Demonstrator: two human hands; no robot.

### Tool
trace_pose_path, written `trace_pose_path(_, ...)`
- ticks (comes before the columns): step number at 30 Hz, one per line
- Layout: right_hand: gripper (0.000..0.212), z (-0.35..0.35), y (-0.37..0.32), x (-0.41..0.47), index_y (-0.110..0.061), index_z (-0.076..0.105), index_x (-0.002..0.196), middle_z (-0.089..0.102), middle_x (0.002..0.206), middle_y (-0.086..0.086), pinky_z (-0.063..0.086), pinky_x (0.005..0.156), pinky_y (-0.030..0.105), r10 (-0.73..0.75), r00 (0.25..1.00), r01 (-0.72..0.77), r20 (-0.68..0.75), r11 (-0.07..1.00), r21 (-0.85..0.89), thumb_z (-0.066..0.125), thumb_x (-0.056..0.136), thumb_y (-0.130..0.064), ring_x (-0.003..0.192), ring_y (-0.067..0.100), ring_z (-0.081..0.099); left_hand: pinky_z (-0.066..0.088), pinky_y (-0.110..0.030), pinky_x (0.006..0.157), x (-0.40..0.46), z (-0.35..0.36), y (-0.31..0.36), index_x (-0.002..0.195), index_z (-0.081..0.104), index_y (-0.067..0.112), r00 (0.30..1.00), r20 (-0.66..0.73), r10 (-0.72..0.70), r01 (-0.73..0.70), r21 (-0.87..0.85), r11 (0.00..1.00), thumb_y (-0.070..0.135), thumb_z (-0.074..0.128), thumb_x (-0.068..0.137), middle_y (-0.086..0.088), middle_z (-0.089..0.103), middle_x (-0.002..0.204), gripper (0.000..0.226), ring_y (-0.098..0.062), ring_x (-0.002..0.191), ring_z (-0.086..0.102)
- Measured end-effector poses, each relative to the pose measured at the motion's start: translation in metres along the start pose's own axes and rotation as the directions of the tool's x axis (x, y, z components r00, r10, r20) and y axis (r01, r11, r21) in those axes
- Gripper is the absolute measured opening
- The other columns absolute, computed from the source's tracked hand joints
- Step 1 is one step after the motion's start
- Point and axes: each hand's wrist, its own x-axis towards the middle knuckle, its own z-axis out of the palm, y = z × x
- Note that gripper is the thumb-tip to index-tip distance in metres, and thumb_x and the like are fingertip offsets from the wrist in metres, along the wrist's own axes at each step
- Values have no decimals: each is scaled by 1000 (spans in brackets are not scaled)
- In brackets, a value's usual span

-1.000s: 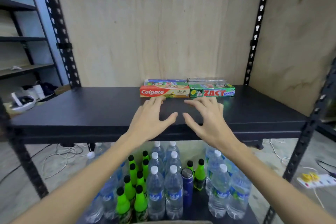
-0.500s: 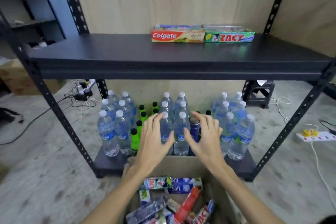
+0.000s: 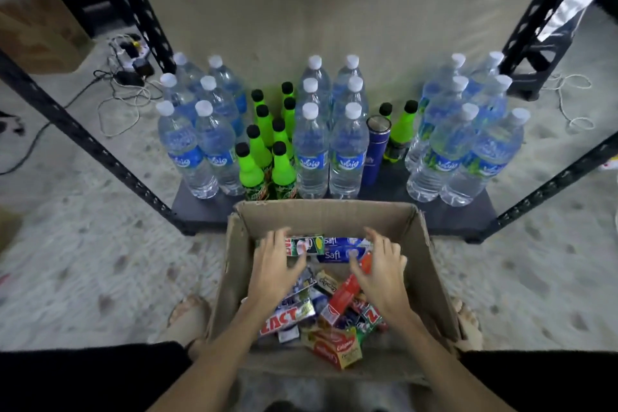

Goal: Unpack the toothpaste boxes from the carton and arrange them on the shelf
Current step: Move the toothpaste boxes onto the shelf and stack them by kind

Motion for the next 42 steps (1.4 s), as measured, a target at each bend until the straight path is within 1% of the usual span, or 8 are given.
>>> trace_pose_path(8,65,48,33,10,-21,41,146,50,140,1,33,101,38,82,986,-62,144,989,-134,69,89,-35,121,21,43,39,-35,98,14,49,-36,129,48,13,984,166,-68,41,162,986,33,66,94,-5,51,126,44,-25,119,50)
trace_pose_path(10,62,54,41,19,-24,41,146,46,145,1,30,102,37,75,971,-37,226,985,-169,67,91,-33,125,21,39,38,-36,103,24,59,-41,134,47,15,982,181,-61,28,177,984,29,68,93,-4,50,133,48,-24,124,48)
trace_pose_path(15,62,57,73,32,-43,43,140,38,150,-12,20,96,34,-51,870,152,490,974,-170,67,84,-33,132,17,22,28,-40,119,46,73,-56,151,37,20,974,226,17,-72,235,969,24,66,94,-3,39,152,65,-23,142,35)
trace_pose_path(20,77,64,98,32,-49,36,143,17,158,-15,31,107,47,-67,773,240,631,951,-193,72,75,-51,132,24,21,28,-43,121,57,81,-74,152,35,21,961,273,45,-144,356,923,16,67,92,-5,41,151,68,-25,143,36)
trace_pose_path(27,58,69,101,31,-45,44,140,31,153,-8,31,109,43,-139,817,314,559,921,-231,69,87,-43,132,23,27,46,-40,100,70,92,-74,132,50,12,968,218,125,-223,521,824,10,80,77,-10,56,120,62,-29,111,57)
trace_pose_path(30,54,64,104,30,-43,46,138,37,149,-9,32,105,39,-135,841,282,525,936,-212,62,88,-54,128,21,31,49,-39,93,72,89,-73,126,53,11,963,228,145,-243,496,834,9,79,78,-9,58,113,55,-28,104,58)
trace_pose_path(34,54,47,95,35,-37,47,140,45,143,-9,25,98,35,-192,892,298,408,930,-214,57,91,-57,127,17,31,50,-40,93,69,77,-74,127,55,10,954,212,211,-284,418,863,15,82,77,-7,61,113,57,-27,104,60)
trace_pose_path(42,51,-7,53,40,-41,54,133,53,129,-10,23,93,34,-309,914,363,264,912,-189,62,86,-61,123,17,35,42,-39,102,56,26,-44,138,54,17,947,92,309,-322,263,909,32,77,84,1,59,119,60,-22,112,55)
